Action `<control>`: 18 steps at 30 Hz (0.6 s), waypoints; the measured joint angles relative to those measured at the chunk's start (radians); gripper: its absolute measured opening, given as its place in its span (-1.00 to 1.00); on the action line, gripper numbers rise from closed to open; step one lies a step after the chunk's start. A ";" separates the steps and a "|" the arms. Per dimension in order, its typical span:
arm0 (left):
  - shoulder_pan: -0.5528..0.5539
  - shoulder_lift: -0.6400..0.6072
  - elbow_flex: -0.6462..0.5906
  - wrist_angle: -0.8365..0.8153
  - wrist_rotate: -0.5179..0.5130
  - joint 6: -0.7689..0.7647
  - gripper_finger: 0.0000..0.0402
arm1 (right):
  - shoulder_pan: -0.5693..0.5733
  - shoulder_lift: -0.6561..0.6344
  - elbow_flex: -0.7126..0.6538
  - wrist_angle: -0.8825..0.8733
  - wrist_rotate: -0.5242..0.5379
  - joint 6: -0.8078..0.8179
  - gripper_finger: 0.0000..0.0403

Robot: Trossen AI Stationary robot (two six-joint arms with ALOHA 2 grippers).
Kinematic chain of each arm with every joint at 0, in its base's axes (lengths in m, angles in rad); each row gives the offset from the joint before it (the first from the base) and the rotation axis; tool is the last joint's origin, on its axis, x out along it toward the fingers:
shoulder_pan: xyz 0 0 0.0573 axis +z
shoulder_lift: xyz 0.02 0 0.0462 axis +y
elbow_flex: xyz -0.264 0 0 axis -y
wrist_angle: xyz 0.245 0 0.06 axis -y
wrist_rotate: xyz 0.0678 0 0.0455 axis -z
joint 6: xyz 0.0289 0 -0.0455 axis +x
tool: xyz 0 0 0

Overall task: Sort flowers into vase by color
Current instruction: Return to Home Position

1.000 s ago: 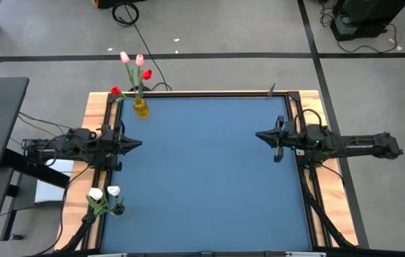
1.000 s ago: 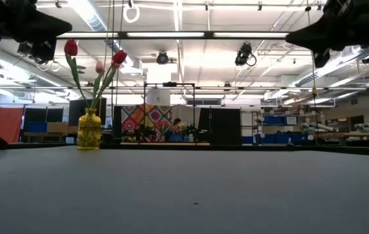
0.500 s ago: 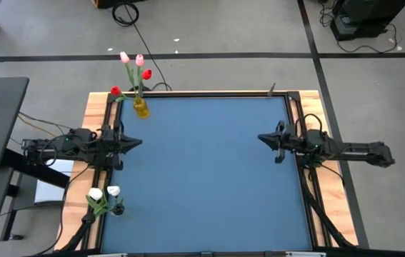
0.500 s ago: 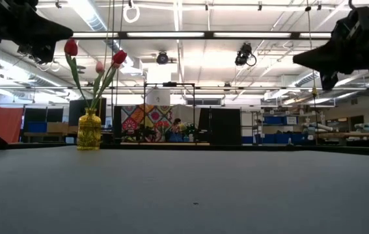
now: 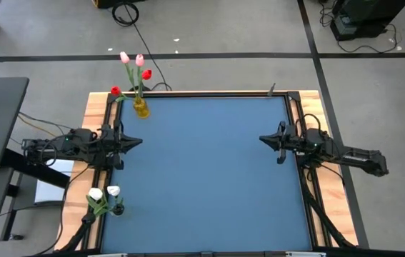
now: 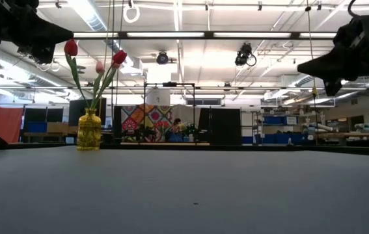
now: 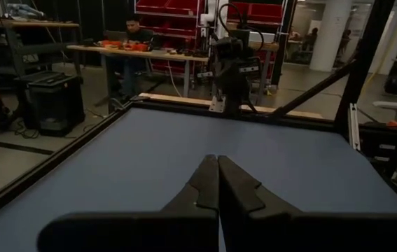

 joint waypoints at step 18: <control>0.004 0.001 -0.179 0.232 0.000 -0.055 -1.00 | -0.036 0.027 -0.039 0.155 -0.044 0.065 -0.96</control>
